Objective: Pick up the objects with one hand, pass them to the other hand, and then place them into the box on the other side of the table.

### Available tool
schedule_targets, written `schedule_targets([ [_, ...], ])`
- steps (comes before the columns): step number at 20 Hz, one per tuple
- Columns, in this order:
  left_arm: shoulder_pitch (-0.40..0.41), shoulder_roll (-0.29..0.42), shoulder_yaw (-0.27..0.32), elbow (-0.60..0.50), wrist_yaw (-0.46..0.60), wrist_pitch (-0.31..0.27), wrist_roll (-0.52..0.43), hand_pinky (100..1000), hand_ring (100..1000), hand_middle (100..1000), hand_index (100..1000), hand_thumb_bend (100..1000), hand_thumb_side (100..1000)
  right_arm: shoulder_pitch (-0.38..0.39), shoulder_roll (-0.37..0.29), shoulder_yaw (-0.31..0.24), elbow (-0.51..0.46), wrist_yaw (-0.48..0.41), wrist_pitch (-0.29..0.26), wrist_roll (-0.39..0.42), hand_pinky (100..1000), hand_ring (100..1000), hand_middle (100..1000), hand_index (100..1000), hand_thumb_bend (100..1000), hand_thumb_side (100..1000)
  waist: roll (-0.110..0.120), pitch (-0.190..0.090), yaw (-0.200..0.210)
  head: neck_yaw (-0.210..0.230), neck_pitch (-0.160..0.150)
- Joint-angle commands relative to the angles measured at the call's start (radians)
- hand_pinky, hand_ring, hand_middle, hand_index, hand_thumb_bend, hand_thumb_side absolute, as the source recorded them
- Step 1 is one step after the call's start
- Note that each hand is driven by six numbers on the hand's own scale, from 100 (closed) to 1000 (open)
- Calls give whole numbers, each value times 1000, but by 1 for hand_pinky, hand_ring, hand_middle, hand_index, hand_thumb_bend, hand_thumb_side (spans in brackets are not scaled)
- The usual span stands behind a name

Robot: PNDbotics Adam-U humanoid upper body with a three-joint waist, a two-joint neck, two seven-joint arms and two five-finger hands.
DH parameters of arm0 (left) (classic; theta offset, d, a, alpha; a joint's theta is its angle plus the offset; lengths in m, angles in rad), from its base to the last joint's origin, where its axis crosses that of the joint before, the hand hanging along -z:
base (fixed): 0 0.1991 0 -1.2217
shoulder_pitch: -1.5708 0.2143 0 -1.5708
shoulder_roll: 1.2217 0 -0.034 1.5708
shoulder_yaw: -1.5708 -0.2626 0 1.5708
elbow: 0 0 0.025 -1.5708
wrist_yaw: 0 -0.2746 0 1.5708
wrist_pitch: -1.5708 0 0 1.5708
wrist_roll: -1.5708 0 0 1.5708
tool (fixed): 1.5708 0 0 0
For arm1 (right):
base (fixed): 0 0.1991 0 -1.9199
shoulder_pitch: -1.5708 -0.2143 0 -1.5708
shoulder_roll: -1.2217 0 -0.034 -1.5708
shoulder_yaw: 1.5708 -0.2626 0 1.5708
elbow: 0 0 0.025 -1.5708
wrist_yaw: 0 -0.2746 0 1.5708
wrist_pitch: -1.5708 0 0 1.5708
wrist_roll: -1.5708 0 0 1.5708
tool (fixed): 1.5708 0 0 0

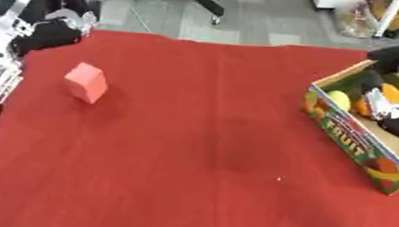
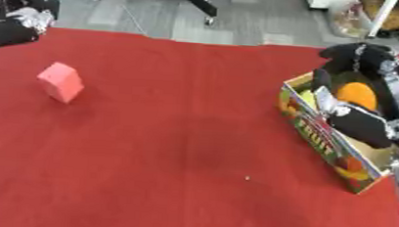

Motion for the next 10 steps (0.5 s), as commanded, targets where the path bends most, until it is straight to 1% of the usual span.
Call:
schedule_targets([
  [1,-18,50,19,44,-150,87,-32,725,577,496,587,602,360,-10,-20,2,-7,-10,-8,21,639,620,487,697,134,337,15,-35,1,-2,1],
  [2,-24,49,21,79,-222,126,-39,760,646,578,673,754,468,-8,-19,2,-5,-9,-8,24,639,620,487,697,134,338,15,-36,0,-2,1],
  [3,-35,43,22,119,-292,161,-49,769,662,597,690,786,487,-6,-18,2,-4,-9,-8,26,639,620,487,697,134,339,15,-37,0,-2,1],
  [4,-44,35,24,164,-354,194,-59,796,704,647,734,866,516,-3,-17,1,-2,-9,-8,28,639,620,487,697,134,340,14,-38,-1,-2,1],
  [6,-64,11,28,260,-452,245,-71,804,720,668,751,914,527,0,-15,1,-1,-8,-8,31,639,620,487,697,134,340,13,-39,-2,-3,1],
  [7,-75,-4,28,312,-485,263,-79,802,719,668,751,920,526,2,-15,0,0,-8,-8,32,639,620,487,697,134,340,13,-39,-3,-4,2],
  [9,-94,-38,30,406,-525,278,-89,798,716,665,748,929,522,3,-15,0,0,-7,-8,33,639,620,487,697,133,340,12,-39,-4,-4,3],
  [10,-102,-57,32,446,-530,277,-92,795,713,661,744,933,522,4,-15,-1,1,-7,-8,32,639,620,486,697,133,341,11,-39,-4,-4,3],
])
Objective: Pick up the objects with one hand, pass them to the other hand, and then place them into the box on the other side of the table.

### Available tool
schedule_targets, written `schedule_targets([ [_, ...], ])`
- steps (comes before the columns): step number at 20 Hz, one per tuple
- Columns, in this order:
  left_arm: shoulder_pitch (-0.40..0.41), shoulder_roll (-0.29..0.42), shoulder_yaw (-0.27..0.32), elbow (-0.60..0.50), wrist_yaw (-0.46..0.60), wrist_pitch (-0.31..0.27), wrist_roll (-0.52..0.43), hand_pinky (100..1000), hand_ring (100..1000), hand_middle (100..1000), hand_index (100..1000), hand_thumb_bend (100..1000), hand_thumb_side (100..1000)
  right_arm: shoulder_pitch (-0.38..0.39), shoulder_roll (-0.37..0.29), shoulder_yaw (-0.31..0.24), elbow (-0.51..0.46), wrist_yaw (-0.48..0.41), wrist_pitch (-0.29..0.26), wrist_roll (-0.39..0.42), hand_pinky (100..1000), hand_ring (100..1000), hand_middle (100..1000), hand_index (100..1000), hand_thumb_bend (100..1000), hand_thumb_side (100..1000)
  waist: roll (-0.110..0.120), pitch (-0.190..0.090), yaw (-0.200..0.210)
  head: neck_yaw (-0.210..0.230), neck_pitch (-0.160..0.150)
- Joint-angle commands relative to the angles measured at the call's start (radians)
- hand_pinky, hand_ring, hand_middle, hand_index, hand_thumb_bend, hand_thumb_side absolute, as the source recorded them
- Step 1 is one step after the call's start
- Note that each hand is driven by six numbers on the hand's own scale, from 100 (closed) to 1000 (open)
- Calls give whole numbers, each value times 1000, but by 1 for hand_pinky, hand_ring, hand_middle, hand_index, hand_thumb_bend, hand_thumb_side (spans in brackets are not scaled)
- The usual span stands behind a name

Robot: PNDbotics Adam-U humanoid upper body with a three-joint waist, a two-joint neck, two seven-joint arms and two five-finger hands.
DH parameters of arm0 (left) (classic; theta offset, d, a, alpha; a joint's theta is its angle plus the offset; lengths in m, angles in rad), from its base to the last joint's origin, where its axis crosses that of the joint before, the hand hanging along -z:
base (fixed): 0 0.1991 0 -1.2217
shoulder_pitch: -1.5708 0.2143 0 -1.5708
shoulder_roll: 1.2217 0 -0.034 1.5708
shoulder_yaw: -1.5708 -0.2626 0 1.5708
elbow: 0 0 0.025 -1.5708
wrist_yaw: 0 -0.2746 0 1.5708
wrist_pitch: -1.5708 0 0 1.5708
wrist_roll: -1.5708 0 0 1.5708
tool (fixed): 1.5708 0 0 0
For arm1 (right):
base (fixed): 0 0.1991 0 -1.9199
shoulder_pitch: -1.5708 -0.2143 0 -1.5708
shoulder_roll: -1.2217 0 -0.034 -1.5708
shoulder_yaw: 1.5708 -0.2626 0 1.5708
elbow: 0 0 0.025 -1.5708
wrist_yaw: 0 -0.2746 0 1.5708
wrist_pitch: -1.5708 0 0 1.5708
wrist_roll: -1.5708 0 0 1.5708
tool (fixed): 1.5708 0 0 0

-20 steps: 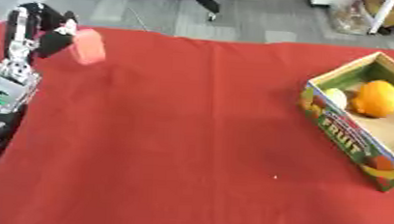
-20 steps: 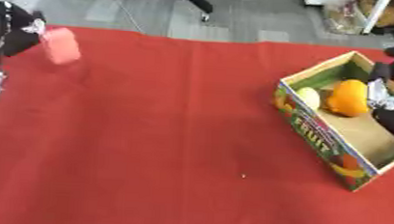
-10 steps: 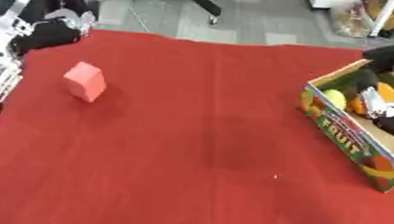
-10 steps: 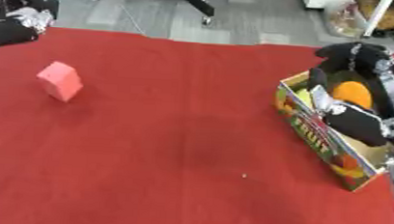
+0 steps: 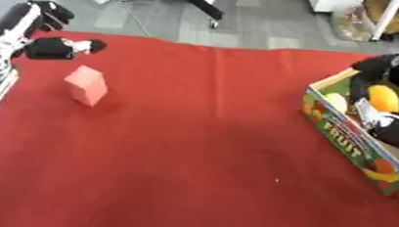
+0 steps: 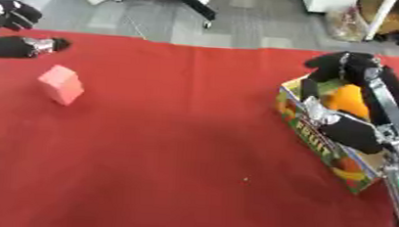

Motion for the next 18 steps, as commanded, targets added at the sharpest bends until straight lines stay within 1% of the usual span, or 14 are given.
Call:
schedule_targets([
  [1,-34,-28,19,115,-43,12,-9,794,712,661,743,938,522,-6,-14,-4,-8,-5,-1,3,639,620,486,696,133,341,10,-32,-2,-2,3],
  [3,-42,-54,17,167,-47,-1,-3,792,710,658,740,950,524,-5,-14,-4,-8,-5,-1,4,639,620,486,696,132,341,9,-31,-4,-2,3],
  [6,-49,-85,17,216,-58,-12,18,781,699,646,729,955,524,-6,-12,-4,-9,-7,-1,4,638,620,485,695,130,341,8,-29,-6,0,3],
  [7,-50,-93,18,229,-63,-11,27,779,696,642,726,948,521,-6,-11,-3,-9,-7,-1,5,638,620,485,695,130,341,8,-29,-7,0,3],
  [9,-49,-106,22,251,-69,-7,44,766,680,623,709,904,500,-6,-11,-2,-8,-7,-1,6,638,620,486,695,128,343,7,-28,-9,0,2],
  [10,-47,-111,24,261,-69,-5,52,750,656,600,686,840,461,-6,-11,-2,-8,-7,-2,6,638,620,485,695,126,344,7,-28,-10,0,1],
  [11,-45,-115,27,269,-66,-3,61,739,640,583,672,795,432,-6,-11,-3,-8,-7,-1,6,638,620,485,695,125,344,7,-28,-10,-1,1],
  [12,-42,-118,29,274,-60,-2,72,712,600,539,630,689,362,-5,-11,-3,-7,-7,-1,5,638,620,485,694,125,344,7,-28,-11,-1,1],
  [14,-35,-120,37,268,-32,-2,110,674,528,459,546,517,231,-3,-12,-4,-6,-7,-1,4,638,620,485,694,124,344,7,-27,-10,-2,3],
  [15,-30,-119,39,257,-15,-4,130,666,513,442,528,487,209,-2,-12,-3,-5,-7,-1,5,638,620,485,694,123,345,7,-27,-10,-2,4],
  [16,-26,-117,41,244,6,-7,146,656,493,414,500,436,171,-2,-12,-3,-5,-7,-1,6,638,620,484,694,122,345,7,-27,-9,-2,4],
  [18,-17,-106,41,205,53,-18,162,644,469,380,467,384,142,-4,-12,-1,-5,-8,-2,8,638,619,484,694,119,346,8,-28,-7,-2,6],
])
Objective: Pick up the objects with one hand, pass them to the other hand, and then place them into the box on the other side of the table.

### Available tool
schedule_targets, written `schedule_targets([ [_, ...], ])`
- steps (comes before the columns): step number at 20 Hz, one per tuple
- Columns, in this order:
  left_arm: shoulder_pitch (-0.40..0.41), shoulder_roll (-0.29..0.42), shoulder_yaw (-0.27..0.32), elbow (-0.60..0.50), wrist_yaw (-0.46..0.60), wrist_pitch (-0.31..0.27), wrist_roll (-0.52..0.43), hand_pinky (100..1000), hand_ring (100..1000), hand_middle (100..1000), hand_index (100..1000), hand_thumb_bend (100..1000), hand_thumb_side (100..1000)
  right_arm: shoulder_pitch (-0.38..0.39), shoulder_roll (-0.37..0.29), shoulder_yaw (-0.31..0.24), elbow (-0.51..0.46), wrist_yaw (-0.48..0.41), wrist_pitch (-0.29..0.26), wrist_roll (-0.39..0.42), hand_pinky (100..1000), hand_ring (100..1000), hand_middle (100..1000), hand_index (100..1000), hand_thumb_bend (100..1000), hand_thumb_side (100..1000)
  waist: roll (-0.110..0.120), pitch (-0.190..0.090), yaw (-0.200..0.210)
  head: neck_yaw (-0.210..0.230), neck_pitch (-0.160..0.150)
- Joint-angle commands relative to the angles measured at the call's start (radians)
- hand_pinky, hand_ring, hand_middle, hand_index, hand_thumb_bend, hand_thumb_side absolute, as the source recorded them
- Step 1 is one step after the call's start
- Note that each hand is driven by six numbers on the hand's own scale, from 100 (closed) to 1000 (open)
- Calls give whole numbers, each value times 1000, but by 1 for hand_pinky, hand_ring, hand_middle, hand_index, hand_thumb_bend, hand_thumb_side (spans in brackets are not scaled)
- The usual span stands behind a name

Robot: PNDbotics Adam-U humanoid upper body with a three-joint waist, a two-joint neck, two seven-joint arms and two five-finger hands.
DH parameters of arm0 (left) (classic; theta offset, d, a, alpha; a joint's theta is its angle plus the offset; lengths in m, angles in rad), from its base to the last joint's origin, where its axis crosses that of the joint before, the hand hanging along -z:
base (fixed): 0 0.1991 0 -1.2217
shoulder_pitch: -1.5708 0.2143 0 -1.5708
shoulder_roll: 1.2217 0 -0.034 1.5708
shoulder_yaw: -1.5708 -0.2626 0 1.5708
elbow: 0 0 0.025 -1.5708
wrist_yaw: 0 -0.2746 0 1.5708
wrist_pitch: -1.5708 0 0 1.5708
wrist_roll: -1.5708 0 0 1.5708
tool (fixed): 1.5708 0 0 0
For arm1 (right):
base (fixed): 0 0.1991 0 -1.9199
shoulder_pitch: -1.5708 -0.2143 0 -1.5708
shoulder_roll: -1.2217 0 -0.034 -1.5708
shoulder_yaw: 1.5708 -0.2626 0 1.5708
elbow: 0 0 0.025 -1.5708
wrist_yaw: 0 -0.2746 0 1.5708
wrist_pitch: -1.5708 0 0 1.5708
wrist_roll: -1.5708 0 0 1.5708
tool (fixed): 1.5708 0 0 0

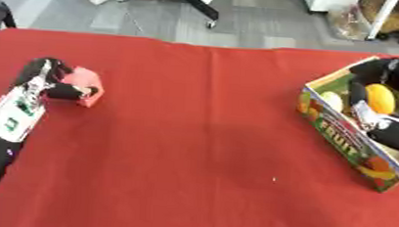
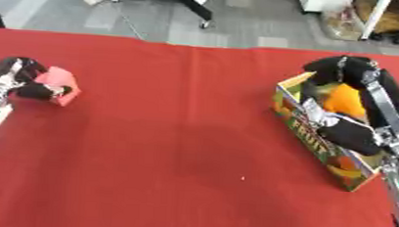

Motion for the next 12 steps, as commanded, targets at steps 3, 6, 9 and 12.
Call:
schedule_targets([
  [3,19,56,7,-135,122,-34,22,641,455,359,449,354,140,-14,-15,5,-10,-10,-5,9,639,619,483,694,118,346,8,-29,5,-4,7],
  [6,44,91,-3,-271,214,-66,-17,644,452,354,445,343,159,-24,-17,21,-11,-15,-12,26,639,618,483,694,122,345,9,-30,10,-5,10],
  [9,67,131,-28,-428,309,-96,-93,649,454,357,449,350,184,-44,-20,52,-12,-24,-27,59,642,620,484,697,133,344,10,-31,17,-5,15],
  [12,79,156,-62,-564,402,-105,-172,650,455,358,450,348,199,-72,-19,88,-14,-39,-49,105,644,622,488,701,145,347,11,-33,24,-8,19],
])
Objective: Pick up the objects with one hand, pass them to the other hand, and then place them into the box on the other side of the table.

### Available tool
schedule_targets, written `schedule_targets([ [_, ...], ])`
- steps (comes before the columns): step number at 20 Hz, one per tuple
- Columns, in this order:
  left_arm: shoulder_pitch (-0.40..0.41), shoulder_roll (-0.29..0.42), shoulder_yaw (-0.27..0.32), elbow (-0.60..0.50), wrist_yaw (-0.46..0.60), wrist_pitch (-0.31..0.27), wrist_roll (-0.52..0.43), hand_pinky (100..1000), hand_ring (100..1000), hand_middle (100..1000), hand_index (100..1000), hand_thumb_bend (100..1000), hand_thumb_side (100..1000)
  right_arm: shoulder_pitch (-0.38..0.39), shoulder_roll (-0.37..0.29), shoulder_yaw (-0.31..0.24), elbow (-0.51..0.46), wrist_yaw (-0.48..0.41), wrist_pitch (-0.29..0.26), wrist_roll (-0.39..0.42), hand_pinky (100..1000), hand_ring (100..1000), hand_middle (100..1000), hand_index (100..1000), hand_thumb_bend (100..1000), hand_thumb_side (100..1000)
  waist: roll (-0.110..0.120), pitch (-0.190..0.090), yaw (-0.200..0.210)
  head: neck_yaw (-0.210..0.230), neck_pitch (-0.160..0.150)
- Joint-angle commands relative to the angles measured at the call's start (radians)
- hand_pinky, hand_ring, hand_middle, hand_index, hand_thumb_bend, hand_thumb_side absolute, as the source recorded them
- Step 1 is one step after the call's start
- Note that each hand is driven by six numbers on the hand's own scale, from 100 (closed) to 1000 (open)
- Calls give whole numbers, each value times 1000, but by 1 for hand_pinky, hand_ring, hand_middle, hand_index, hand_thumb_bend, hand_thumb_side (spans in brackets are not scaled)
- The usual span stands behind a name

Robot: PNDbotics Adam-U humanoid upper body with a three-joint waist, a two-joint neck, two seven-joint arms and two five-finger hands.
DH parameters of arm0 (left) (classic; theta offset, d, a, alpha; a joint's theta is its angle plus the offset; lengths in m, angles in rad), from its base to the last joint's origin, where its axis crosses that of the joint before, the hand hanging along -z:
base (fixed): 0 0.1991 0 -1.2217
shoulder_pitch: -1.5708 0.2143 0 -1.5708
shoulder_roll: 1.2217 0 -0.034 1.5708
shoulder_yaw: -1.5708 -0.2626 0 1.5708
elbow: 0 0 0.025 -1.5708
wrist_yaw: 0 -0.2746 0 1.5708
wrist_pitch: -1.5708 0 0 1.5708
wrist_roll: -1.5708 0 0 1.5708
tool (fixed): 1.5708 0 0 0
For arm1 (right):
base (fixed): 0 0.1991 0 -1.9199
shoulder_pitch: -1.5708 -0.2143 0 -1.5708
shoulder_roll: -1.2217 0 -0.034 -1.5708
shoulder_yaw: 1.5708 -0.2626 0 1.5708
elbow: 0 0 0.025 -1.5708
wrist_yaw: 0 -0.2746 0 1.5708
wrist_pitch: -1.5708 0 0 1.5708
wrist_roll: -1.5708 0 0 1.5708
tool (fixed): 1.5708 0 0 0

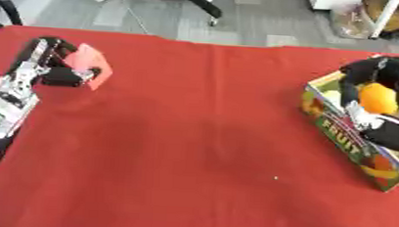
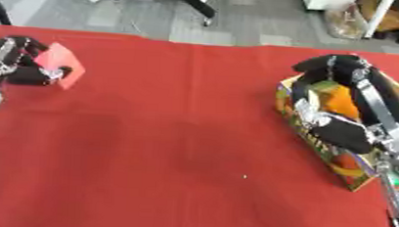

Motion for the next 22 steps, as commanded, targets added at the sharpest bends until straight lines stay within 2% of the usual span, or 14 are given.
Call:
schedule_targets([
  [1,-9,56,-32,-151,99,-8,-78,650,454,358,450,363,204,-41,-18,36,-16,-18,-25,50,646,623,491,706,152,347,11,-34,4,-5,8],
  [6,-41,44,-130,-262,233,32,-187,651,456,360,452,384,221,-117,-3,124,-17,-12,-84,150,656,628,506,734,186,351,11,-39,11,-10,13],
  [10,-82,12,-219,-266,284,76,-271,651,460,365,456,394,222,-170,20,176,-5,48,-157,211,671,646,537,794,295,380,11,-40,14,-14,15],
  [11,-91,4,-235,-264,291,83,-286,652,462,366,457,399,222,-179,25,185,-2,66,-177,220,678,655,554,820,361,396,11,-39,14,-14,16],
  [15,-119,-22,-285,-253,318,108,-328,653,465,369,460,400,221,-200,39,210,9,153,-254,250,690,664,573,881,516,416,11,-37,13,-16,20],
  [18,-138,-39,-315,-253,335,124,-347,652,465,369,460,400,223,-210,51,219,21,226,-293,240,677,627,526,901,569,420,12,-35,14,-17,24],
  [21,-151,-52,-337,-255,341,136,-361,652,465,370,460,402,224,-215,62,228,32,285,-312,203,631,543,410,913,602,421,12,-35,15,-17,25],
  [22,-155,-57,-344,-255,344,140,-366,652,465,369,460,401,224,-217,64,231,36,303,-316,189,627,534,396,914,605,422,12,-35,15,-18,26],
])
